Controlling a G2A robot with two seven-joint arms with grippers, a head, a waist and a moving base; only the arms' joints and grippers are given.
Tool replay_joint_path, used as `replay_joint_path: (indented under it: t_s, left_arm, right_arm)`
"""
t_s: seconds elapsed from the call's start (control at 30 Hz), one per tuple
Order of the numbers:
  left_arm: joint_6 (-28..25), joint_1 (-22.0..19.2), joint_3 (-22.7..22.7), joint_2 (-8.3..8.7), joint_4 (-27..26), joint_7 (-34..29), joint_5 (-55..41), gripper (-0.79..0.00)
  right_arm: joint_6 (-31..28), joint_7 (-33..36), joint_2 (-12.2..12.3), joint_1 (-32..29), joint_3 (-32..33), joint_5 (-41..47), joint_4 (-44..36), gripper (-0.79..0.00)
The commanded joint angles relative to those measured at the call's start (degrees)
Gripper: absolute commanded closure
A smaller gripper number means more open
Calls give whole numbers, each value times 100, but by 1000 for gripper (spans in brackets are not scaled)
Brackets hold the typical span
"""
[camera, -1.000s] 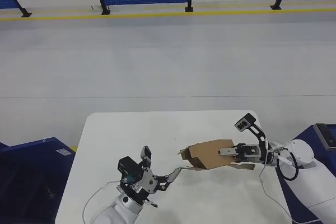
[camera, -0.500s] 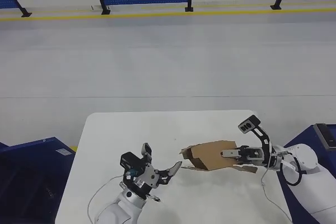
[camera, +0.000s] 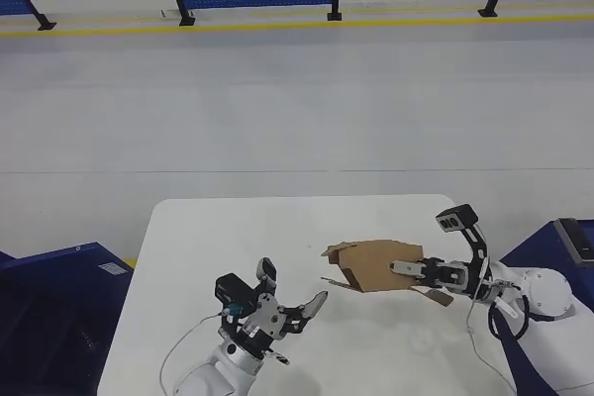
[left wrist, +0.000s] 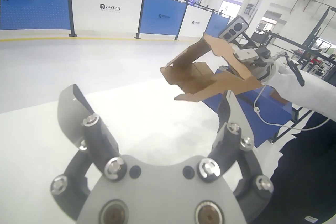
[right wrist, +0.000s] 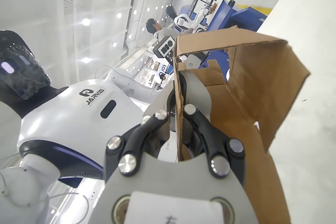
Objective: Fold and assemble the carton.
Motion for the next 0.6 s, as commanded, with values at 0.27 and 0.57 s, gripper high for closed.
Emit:
replay_joint_path:
  t_s: [0.27,0.57]
  left_arm:
    - [151,-303,202,-73,226,-110,36,-785]
    - [169,-377,231,-102,304,-139,23,-785]
  right_arm:
    - [66,141,-19,-222,136,-11,-203,0]
    - [216,274,-69,-194,92,172,-161,0]
